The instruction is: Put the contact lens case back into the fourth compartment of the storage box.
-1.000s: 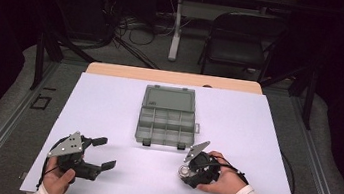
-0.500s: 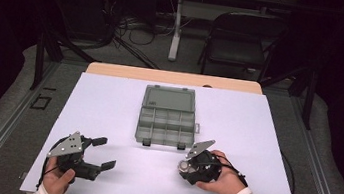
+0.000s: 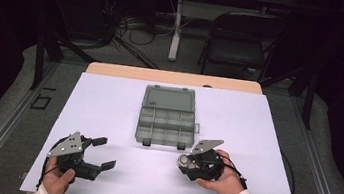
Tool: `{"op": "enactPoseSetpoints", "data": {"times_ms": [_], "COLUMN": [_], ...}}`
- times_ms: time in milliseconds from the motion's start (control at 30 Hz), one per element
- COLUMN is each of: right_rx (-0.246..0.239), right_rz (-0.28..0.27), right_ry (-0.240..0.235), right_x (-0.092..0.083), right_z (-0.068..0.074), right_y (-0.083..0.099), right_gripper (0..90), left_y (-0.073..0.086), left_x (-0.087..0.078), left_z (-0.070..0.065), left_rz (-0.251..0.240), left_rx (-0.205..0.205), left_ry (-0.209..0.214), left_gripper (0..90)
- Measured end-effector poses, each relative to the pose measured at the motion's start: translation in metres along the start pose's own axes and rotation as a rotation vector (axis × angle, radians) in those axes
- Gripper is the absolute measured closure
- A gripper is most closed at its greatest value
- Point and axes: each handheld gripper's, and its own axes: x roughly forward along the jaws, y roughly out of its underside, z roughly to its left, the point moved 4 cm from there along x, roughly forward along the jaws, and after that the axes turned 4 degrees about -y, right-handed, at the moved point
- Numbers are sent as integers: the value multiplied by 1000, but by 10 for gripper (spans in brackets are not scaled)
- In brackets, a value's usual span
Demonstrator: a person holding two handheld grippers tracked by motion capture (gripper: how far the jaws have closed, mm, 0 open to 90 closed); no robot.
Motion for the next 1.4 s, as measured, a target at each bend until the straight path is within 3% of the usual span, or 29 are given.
{"op": "enactPoseSetpoints", "data": {"times_ms": [667,1133,1400], "right_rx": [61,109,165], "right_rz": [-110,-70,-70], "right_ry": [40,60,78], "right_x": [-3,-6,-14], "right_z": [-4,-6,-17], "right_y": [-3,-9,-25], "right_gripper": [484,484,484], "left_y": [0,0,0], "left_x": [0,0,0], "left_z": [0,0,0], "left_rz": [0,6,4], "left_rx": [-2,-1,0], "left_ry": [3,-4,-2], "left_gripper": [155,156,156]}}
